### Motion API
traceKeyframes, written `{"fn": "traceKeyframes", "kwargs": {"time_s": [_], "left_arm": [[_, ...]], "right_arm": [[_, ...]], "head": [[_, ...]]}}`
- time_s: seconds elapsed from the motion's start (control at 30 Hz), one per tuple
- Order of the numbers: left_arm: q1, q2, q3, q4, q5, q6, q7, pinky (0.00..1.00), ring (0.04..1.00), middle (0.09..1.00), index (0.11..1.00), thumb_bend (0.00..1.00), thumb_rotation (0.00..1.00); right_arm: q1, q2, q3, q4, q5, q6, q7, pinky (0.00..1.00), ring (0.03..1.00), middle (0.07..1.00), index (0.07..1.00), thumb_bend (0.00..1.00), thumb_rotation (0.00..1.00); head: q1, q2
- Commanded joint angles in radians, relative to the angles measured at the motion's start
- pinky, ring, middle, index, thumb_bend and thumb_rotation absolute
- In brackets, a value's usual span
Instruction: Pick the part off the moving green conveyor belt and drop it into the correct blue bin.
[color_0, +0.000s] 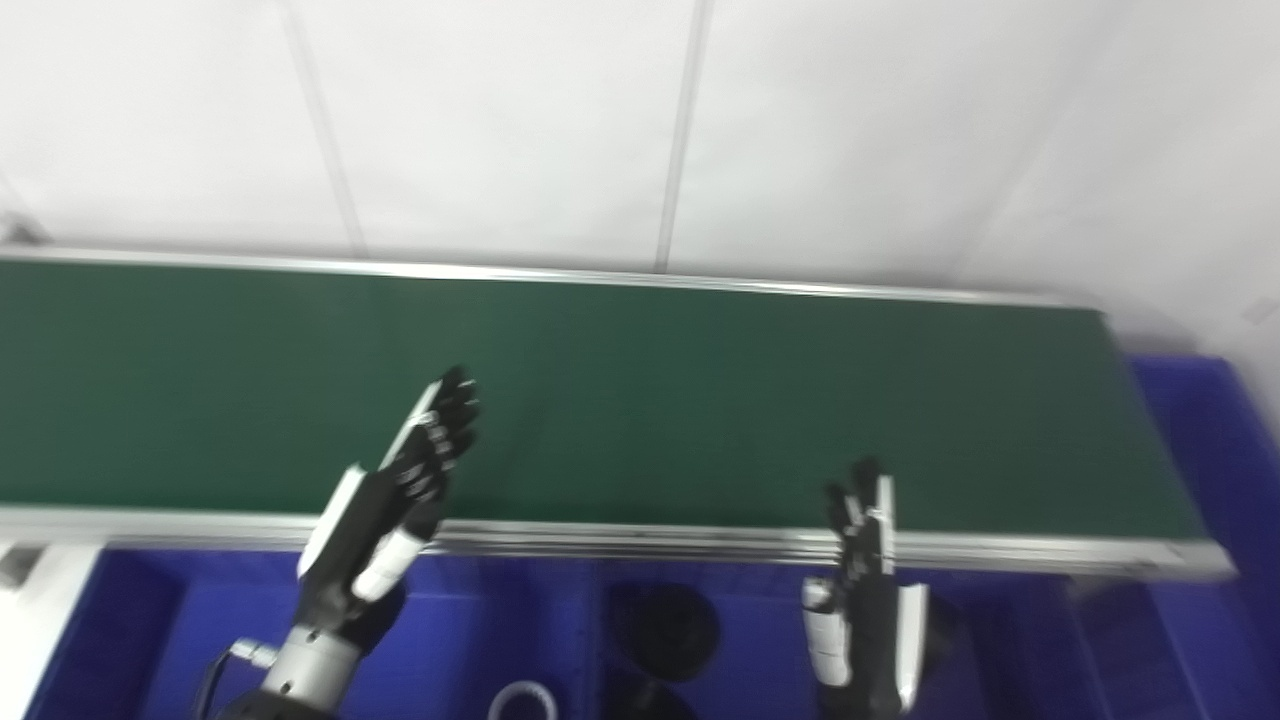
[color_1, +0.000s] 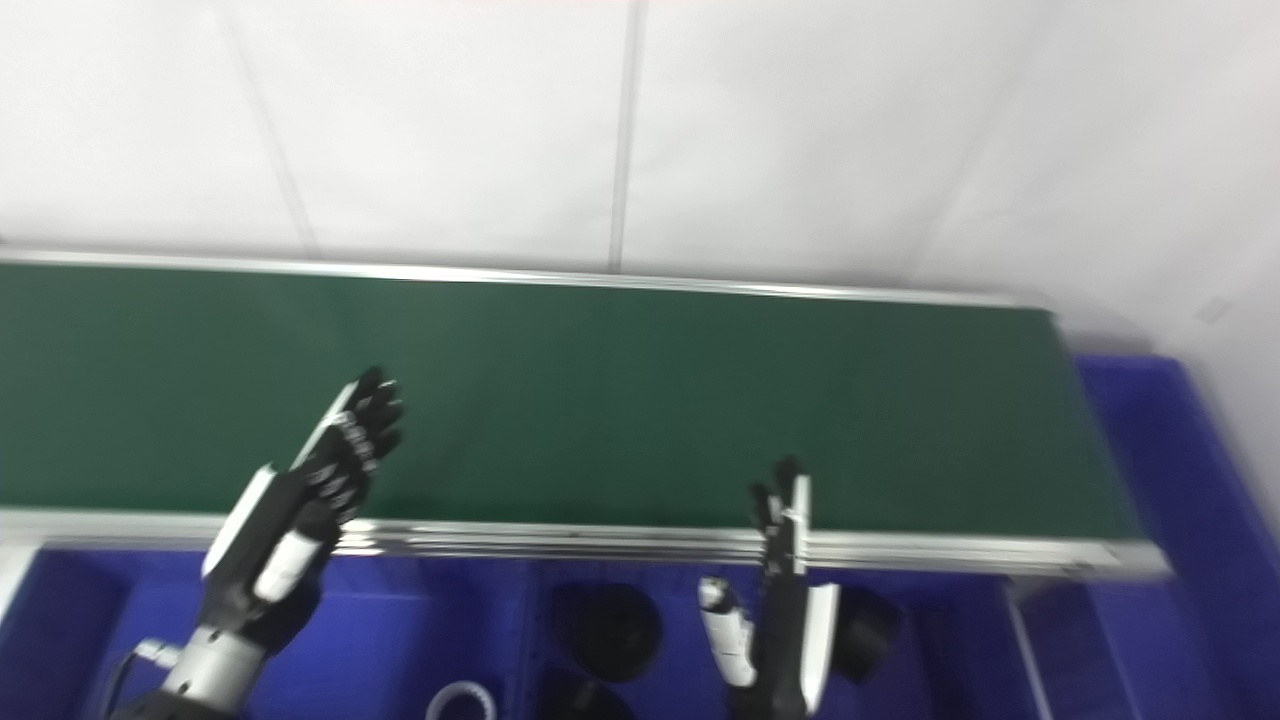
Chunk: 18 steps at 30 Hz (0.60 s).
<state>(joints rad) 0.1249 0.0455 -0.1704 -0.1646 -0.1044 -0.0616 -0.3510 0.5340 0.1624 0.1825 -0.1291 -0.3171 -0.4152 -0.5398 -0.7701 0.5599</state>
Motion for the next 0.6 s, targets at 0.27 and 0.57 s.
{"fn": "traceKeyframes", "kwargs": {"time_s": [0.27,0.57], "left_arm": [[-0.048,0.060,0.037,0.046,-0.048,-0.074,-0.011,1.00,1.000,1.000,1.000,0.75,0.83],[0.002,0.078,0.037,-0.015,-0.081,-0.081,-0.010,1.00,1.000,1.000,1.000,0.70,0.90]], "right_arm": [[-0.095,0.040,0.100,0.124,-0.055,-0.054,-0.126,0.86,0.912,0.976,0.963,0.80,0.97],[-0.121,0.000,0.163,0.146,-0.015,-0.055,-0.142,0.88,0.916,0.977,0.962,0.76,0.95]], "head": [[-0.111,-0.006],[-0.022,-0.008]]}}
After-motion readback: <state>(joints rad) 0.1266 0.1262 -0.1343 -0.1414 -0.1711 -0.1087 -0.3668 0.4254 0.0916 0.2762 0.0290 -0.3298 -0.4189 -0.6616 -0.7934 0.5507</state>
